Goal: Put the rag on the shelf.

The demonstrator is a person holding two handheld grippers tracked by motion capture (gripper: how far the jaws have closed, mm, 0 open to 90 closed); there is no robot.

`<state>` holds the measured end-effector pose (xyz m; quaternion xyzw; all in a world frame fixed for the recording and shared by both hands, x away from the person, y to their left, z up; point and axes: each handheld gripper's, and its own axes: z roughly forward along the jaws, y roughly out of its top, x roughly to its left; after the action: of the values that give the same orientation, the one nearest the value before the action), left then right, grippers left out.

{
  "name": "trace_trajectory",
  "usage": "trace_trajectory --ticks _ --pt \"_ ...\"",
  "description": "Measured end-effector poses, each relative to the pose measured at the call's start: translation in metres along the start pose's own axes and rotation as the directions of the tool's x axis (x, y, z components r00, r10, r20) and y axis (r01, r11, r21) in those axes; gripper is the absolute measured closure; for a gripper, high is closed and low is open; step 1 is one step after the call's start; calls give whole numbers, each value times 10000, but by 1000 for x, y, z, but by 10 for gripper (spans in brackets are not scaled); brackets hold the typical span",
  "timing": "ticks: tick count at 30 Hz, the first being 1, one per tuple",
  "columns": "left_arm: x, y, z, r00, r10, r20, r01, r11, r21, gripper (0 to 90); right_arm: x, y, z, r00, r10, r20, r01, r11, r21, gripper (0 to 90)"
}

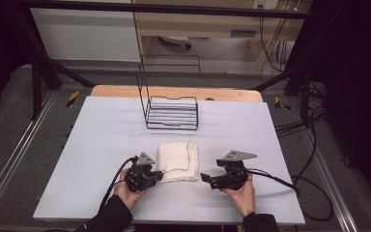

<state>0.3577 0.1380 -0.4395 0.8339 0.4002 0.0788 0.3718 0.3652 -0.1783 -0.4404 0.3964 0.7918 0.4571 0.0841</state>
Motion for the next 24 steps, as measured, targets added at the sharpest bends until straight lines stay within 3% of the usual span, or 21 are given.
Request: trace_trajectory --ticks 4,9,12,18,24 --pt "0 -5 -1 10000 2 3 -2 9999 -150 838 9 5 14 10000 -9 79 7 9999 137 188" --pt "1 -8 -1 10000 80 13 -79 9994 -334 802 19 8 32 9997 -167 164 159 9989 449 351" --pt "1 -7 -2 9999 88 66 -86 9994 -331 721 24 6 41 9995 -52 319 34 9984 557 424" --pt "5 -6 -16 9984 521 -204 -535 9960 -718 536 27 4 46 9985 292 454 -330 9958 849 517" --pt "24 -5 -31 9987 47 -517 -107 9932 -1162 421 31 2 44 9950 812 580 -860 9925 863 620"
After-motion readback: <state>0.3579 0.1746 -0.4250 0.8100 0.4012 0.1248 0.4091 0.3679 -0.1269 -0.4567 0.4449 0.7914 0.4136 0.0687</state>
